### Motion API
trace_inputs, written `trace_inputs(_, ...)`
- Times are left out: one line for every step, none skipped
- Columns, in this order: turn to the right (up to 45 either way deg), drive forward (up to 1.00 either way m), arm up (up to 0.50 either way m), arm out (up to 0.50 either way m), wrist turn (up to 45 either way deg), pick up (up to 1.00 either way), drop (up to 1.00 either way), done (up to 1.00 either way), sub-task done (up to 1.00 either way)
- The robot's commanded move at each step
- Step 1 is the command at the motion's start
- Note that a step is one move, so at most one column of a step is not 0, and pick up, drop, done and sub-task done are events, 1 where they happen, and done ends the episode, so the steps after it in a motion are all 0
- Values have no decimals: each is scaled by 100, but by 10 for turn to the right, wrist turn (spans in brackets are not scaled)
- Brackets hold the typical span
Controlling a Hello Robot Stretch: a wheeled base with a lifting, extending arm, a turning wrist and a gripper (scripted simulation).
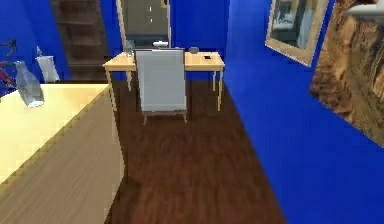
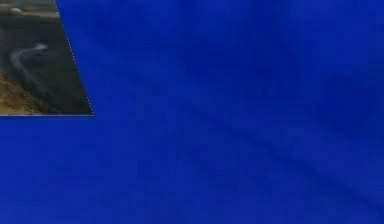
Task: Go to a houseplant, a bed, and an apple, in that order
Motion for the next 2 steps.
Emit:
trace_inputs(-450, 0, 0, 0, 0, 0, 0, 0, 0)
trace_inputs(-210, 0, 0, 0, 0, 0, 0, 0, 0)
